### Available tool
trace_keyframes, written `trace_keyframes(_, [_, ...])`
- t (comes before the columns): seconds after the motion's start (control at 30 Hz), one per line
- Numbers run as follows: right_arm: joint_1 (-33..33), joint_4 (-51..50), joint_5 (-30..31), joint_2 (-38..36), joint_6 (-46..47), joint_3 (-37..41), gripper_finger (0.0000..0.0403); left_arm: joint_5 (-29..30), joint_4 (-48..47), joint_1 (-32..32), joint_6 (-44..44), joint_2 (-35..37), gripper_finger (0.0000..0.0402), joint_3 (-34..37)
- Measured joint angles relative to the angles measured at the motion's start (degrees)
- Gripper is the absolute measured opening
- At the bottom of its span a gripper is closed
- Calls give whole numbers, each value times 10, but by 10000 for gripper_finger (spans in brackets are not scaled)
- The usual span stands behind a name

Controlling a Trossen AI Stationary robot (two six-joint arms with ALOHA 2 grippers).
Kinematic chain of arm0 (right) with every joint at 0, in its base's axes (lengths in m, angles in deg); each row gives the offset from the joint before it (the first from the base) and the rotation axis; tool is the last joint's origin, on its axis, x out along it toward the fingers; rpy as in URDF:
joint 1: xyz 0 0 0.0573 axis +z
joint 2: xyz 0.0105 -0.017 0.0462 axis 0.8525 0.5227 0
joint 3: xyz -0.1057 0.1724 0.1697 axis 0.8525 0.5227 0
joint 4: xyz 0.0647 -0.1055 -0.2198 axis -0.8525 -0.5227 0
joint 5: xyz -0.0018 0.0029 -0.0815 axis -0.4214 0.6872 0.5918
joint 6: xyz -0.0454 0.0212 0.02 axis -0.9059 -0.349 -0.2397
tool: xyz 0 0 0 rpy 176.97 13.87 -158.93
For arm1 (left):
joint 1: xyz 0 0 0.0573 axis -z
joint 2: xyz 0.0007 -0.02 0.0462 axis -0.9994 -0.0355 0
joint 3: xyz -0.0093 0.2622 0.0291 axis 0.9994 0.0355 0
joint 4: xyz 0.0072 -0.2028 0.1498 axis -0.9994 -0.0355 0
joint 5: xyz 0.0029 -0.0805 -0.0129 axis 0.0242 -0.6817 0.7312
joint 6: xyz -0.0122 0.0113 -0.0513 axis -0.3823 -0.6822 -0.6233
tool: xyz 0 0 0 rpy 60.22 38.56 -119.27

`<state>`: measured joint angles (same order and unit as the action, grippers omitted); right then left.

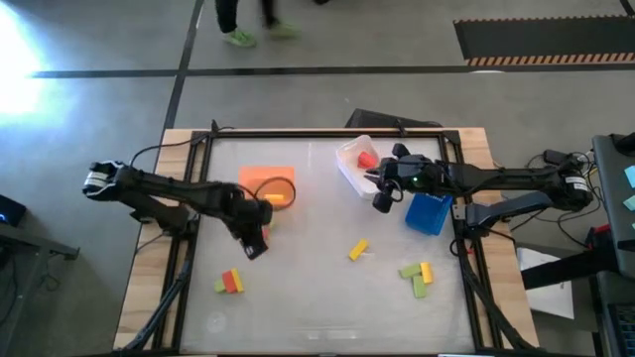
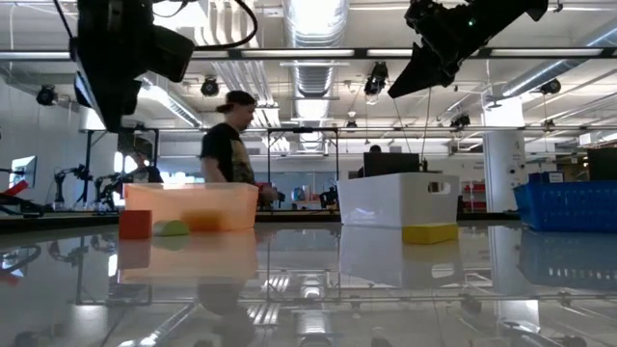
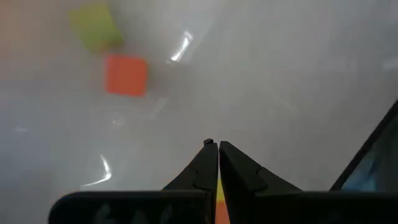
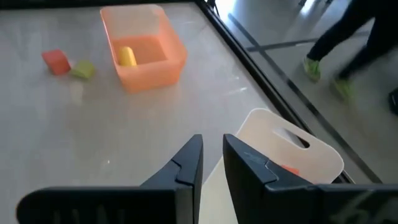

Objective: Sort & place blocks by color
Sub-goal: Put the green block into the blue bin

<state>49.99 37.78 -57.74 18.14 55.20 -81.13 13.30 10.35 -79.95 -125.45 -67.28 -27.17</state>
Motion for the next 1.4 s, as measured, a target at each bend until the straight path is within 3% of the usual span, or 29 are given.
trace_keyframes(0.13, [0, 0, 0, -8, -3, 5, 54, 47, 34, 22, -2, -29, 0, 2])
trace_keyframes(0.3, [0, -1, -1, -7, -5, 6, 54, 126, 101, -7, -5, -75, 0, 4])
trace_keyframes(0.53, [0, -3, -2, -7, -11, 6, 54, 110, 123, -60, -60, -134, 6, 6])
trace_keyframes(0.8, [0, -6, -2, -7, -13, 8, 54, 117, 122, -66, -59, -144, 100, 15])
trace_keyframes(1.03, [0, -6, -1, -7, -13, 10, 54, 217, 113, -70, -61, -145, 184, 30])
trace_keyframes(1.4, [0, -6, -1, -7, -9, 10, 54, 216, 146, -71, -62, -144, 198, 73])
